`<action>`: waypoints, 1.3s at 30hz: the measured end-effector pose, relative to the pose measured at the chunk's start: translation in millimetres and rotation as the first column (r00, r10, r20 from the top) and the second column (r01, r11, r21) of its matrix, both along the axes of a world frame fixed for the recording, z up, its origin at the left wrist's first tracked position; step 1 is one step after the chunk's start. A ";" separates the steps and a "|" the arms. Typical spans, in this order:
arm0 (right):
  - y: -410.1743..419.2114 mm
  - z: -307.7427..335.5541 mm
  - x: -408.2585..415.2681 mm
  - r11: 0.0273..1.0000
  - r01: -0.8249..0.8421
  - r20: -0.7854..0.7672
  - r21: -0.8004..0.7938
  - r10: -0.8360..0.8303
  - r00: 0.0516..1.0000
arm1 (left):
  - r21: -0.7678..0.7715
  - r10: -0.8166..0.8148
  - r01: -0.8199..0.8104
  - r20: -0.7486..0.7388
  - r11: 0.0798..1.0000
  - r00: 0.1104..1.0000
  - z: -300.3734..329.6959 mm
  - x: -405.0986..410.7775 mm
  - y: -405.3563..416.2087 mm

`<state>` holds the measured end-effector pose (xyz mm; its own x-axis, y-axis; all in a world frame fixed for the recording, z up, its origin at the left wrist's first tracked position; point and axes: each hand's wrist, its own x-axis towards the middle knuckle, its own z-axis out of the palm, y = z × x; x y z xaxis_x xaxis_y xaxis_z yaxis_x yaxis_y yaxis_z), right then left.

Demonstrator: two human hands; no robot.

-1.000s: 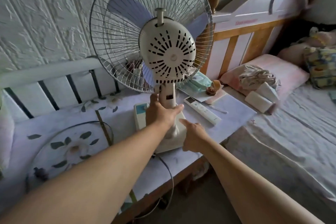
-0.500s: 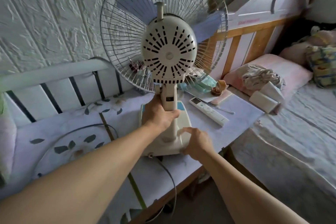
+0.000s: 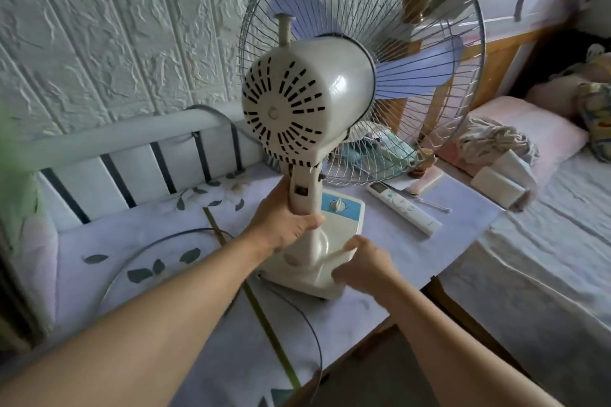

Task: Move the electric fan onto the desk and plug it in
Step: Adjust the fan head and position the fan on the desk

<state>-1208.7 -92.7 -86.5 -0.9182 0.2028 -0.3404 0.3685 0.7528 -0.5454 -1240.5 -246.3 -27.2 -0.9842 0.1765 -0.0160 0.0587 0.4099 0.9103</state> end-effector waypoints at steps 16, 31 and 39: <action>31.3 -37.8 -122.0 0.992 0.053 -0.264 -0.115 -0.082 0.961 | 0.235 0.640 -0.597 -0.219 0.767 0.736 -45.1 17.3 57.9; 56.3 -32.4 -57.4 0.970 0.239 -0.182 -0.046 -0.244 0.953 | 0.159 0.118 -0.099 -0.111 0.982 0.987 -31.2 -30.3 -3.1; 40.1 -36.6 -18.5 0.910 0.412 -0.203 -0.048 -0.413 0.888 | 0.061 -0.108 0.110 -0.029 0.992 0.994 -14.3 -60.1 -15.1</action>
